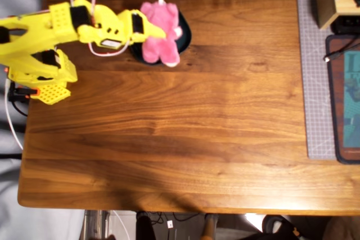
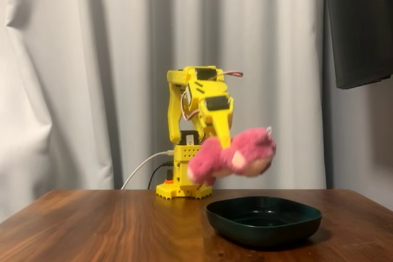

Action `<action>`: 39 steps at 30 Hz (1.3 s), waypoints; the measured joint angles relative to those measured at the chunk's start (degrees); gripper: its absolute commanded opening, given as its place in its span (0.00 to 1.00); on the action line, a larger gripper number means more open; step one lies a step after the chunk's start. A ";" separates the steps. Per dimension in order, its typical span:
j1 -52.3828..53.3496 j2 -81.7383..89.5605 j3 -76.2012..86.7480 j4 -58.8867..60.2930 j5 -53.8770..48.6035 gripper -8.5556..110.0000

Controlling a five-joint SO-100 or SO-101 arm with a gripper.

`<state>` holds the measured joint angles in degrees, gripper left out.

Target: Grasp a strawberry bear and put it in the bin.

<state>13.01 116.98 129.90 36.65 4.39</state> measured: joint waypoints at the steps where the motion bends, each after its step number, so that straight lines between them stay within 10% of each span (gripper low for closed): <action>1: 0.18 -0.62 0.00 0.00 0.00 0.08; 39: 4.39 -10.37 -11.43 1.67 0.00 0.29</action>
<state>17.40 106.61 118.48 38.32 4.39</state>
